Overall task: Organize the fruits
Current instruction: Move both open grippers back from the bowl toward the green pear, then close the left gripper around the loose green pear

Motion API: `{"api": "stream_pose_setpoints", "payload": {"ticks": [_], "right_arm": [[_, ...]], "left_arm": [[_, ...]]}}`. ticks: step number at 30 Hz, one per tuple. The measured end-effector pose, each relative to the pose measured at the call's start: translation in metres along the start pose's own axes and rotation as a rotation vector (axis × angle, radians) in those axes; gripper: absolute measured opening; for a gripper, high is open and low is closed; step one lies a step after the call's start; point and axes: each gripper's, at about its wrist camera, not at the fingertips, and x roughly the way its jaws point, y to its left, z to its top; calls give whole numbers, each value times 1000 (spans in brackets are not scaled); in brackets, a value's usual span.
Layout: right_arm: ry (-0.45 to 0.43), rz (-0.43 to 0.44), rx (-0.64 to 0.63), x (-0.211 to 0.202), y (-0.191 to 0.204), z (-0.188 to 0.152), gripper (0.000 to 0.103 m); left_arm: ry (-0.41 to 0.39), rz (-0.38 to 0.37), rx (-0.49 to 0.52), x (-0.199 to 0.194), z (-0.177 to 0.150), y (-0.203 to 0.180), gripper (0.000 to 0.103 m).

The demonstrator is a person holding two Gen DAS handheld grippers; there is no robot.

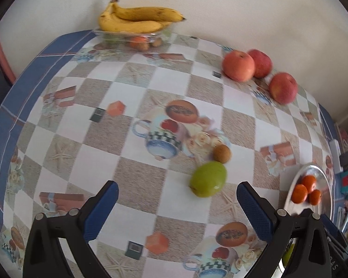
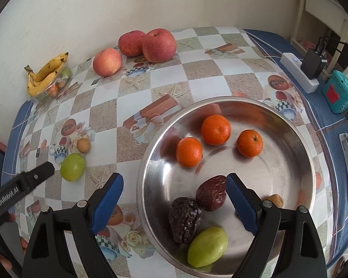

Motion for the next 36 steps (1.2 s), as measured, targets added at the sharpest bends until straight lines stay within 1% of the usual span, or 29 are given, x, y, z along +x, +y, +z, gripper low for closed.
{"api": "stream_pose_setpoints", "payload": {"ticks": [6,9,12,15,19,21,24,29,32,36], "right_arm": [[0,27,-59,-2,22,0,90],[12,58,-83,1,35,-1,90],[16,102,-105,2,49,-1,90],[10,122,-137,1,65,-2,90],[12,167,-162,4,82,-3,90],[19,186,-165,7,88,-4,90],[22,189,-174,12,94,-6,90],[39,204,-167,20,97,-6,90],[38,233,-143,23,96,-4,90],[-8,230,-100,14,84,4,90]], "left_arm": [[-52,67,-99,-11,11,44,103],[-63,86,-133,-14,12,62,103],[-63,94,-166,-15,13,76,103],[-63,86,-195,-16,12,87,103],[-64,85,-205,-17,11,92,103],[-60,73,-204,-16,12,91,103],[-39,53,-183,-12,12,85,103],[-12,50,-144,-4,10,74,103],[-1,51,-161,-1,10,79,103],[-6,44,-208,-2,12,90,103]]}}
